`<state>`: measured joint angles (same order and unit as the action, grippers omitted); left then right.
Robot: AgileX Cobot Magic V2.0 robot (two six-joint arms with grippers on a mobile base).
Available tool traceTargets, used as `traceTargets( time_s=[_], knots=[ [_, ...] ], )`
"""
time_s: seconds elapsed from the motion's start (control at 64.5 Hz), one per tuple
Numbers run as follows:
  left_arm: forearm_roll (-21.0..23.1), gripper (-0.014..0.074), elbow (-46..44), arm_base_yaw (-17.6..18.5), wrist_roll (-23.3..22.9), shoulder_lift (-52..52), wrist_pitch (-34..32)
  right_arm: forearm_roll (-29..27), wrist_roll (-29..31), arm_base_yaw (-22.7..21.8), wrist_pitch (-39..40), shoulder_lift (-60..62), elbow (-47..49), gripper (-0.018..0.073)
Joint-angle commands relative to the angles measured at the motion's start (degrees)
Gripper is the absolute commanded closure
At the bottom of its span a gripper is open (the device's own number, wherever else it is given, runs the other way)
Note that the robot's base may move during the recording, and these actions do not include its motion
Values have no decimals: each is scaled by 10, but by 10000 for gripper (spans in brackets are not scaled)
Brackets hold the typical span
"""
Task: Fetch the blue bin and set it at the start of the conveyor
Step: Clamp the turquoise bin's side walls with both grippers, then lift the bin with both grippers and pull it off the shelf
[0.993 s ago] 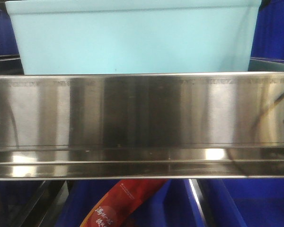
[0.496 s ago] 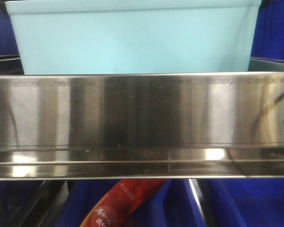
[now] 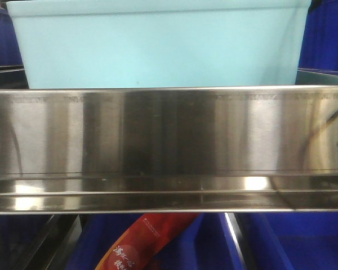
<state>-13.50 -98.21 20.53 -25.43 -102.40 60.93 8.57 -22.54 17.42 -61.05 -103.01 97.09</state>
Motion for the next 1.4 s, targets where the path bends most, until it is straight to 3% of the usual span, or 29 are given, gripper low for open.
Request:
traceTargets(
  time_s=[0.0,0.171,0.419,0.496,0.651,1.194,1.381],
  knots=[
    [2,559,-1,-1,-6,-3,2,9,1,-4,1,3,5,306],
    [24,656,5,-1,-7,-5,6,9,1,-4,1,3,5,306],
    [27,656,5,-1,-7,-5,6,9,1,-4,2,3,5,323],
    [27,656,5,-1,-12,-5,6,9,1,-4,1,3,5,414],
    [27,656,5,-1,-17,-5,6,9,1,-4,1,3,5,731],
    [22,708,3,-1,-24,49,2,10,-1,-1,-22,42,42,722],
    [-40,708,3,21,-65,93,2,43,-28,5,-40,85,43,722]
  ],
)
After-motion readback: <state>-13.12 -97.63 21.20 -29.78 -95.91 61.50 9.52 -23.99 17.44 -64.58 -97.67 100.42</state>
